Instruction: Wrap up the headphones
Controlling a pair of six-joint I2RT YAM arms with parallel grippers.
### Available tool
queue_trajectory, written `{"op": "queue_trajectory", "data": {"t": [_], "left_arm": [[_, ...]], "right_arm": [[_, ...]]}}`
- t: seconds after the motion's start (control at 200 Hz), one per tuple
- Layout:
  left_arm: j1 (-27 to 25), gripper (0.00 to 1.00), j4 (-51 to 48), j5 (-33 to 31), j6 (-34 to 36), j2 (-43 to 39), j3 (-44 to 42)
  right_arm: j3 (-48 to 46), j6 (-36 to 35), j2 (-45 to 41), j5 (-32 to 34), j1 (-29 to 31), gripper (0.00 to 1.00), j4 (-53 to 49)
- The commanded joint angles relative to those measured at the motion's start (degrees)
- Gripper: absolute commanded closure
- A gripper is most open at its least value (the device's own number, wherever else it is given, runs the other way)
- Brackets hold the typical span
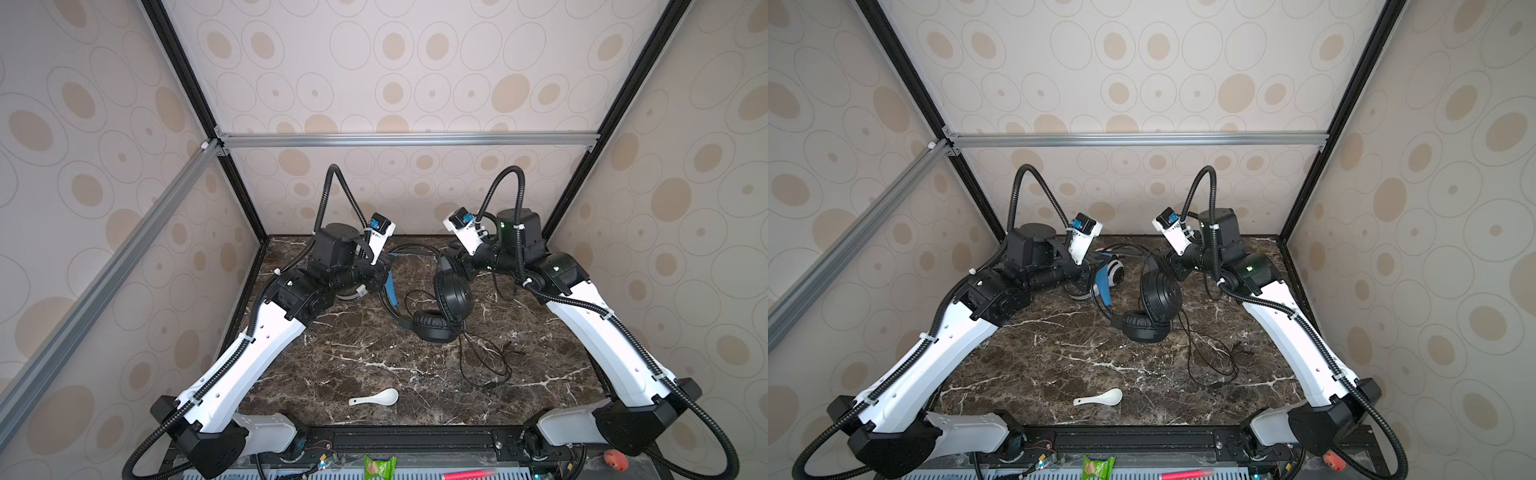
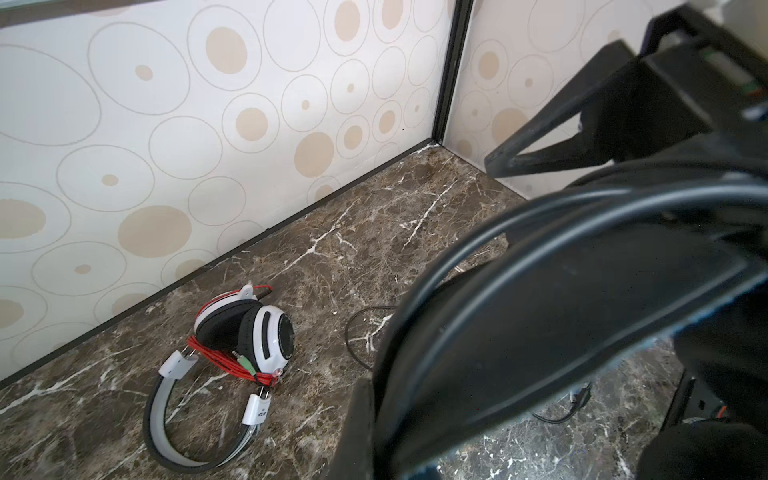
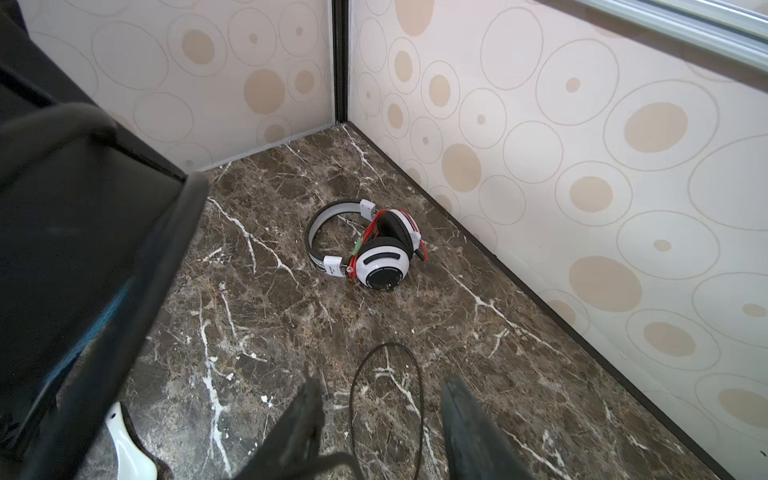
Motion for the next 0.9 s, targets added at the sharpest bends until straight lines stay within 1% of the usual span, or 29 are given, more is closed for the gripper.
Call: {"op": "queue_trajectory", "data": {"t": [0.0,0.215,0.32,0.425,0.635,0.76,0.895], "left_arm": [[-0.54,1.0,9.65,3.6,-5.6,-1.2,6.26],[-0.53,1.0,7.13,3.4,-4.91,0.38,9.96],[-0.51,1.0,6.25,4.04,-5.38,1.49,12.39],[-0.52,1.0,6.25,4.64,-6.43,2.82,15.56],[-0.47,1.0,5.7,4.22,-9.73,6.11,22.82],[-0.51,1.0,4.45,1.78,-11.82,8.62,28.12],[-0.43,1.0,5.06,-1.4,-14.5,10.35,31.61]], "right_arm": [[-4.6,4.22,-2.1,-6.62,-0.23,0.5,7.69],[-11.1,7.44,-5.83,-8.7,-1.27,0.46,14.67],[-14.04,8.48,-6.93,-9.36,-1.96,0.46,17.07],[-18.53,11.63,-8.2,-10.18,-2.8,0.46,21.51],[-27.88,18.3,-10.48,-10.13,-3.07,0.51,30.99],[-32.37,20.83,-10.82,-9.53,-3.21,0.57,34.34],[-36.45,22.92,-11.23,-8.53,-3.2,0.6,37.41]]}}
